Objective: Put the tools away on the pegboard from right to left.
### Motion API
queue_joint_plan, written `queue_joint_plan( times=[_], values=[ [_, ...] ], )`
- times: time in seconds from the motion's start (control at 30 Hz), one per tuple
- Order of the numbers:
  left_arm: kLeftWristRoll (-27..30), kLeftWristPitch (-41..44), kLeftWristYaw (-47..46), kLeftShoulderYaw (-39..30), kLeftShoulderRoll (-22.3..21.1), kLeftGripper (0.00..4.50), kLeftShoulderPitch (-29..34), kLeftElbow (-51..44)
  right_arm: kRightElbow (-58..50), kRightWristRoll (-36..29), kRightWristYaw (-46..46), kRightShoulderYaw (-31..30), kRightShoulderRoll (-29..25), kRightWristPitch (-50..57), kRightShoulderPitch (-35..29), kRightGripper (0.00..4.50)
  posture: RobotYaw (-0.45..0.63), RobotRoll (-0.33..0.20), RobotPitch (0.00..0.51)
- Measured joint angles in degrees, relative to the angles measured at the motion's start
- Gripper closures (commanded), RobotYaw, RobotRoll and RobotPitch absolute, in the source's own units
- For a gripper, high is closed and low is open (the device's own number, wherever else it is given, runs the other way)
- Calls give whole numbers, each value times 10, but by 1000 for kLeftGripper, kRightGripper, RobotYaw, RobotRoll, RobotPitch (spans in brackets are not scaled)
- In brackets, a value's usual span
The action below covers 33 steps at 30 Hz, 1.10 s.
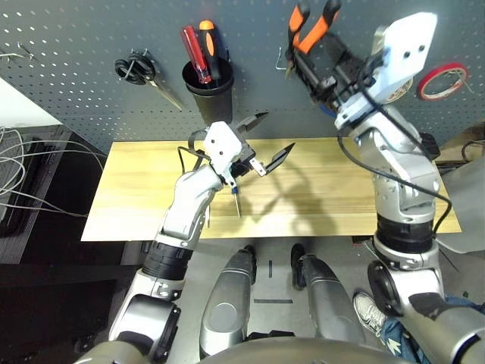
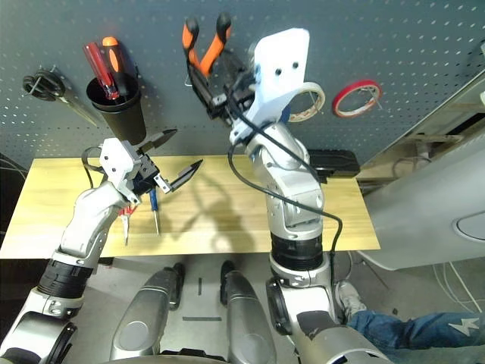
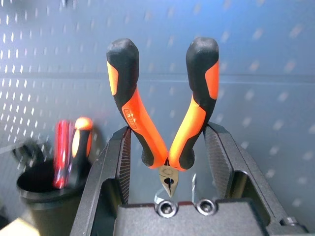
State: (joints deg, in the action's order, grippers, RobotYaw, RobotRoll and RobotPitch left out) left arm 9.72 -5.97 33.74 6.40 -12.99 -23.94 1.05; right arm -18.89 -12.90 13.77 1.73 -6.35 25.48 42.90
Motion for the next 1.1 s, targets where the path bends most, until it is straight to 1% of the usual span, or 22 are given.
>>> queue_joint_plan(
  times=[0.17, 0.43, 0.73, 0.97, 1.1],
  values=[
    [9, -1, -21, -14, 16, 0, -18, -1, 41, 2, -13, 1, 7, -31, 24, 1998, 158, 0, 260],
    [7, -6, -49, -22, 22, 0, -49, -2, 104, 15, -23, -3, 25, -84, 35, 1998, 179, 0, 267],
    [-3, -7, -53, -21, 17, 0, -44, -11, 146, 16, -29, -4, 39, -103, 35, 1998, 199, 0, 277],
    [-6, -6, -57, -20, 12, 0, -36, -12, 152, 17, -33, -6, 49, -108, 32, 1999, 197, 0, 278],
    [-6, -6, -57, -20, 12, 0, -36, -12, 183, 28, -44, -8, 54, -113, 32, 2014, 197, 0, 278]
  ],
)
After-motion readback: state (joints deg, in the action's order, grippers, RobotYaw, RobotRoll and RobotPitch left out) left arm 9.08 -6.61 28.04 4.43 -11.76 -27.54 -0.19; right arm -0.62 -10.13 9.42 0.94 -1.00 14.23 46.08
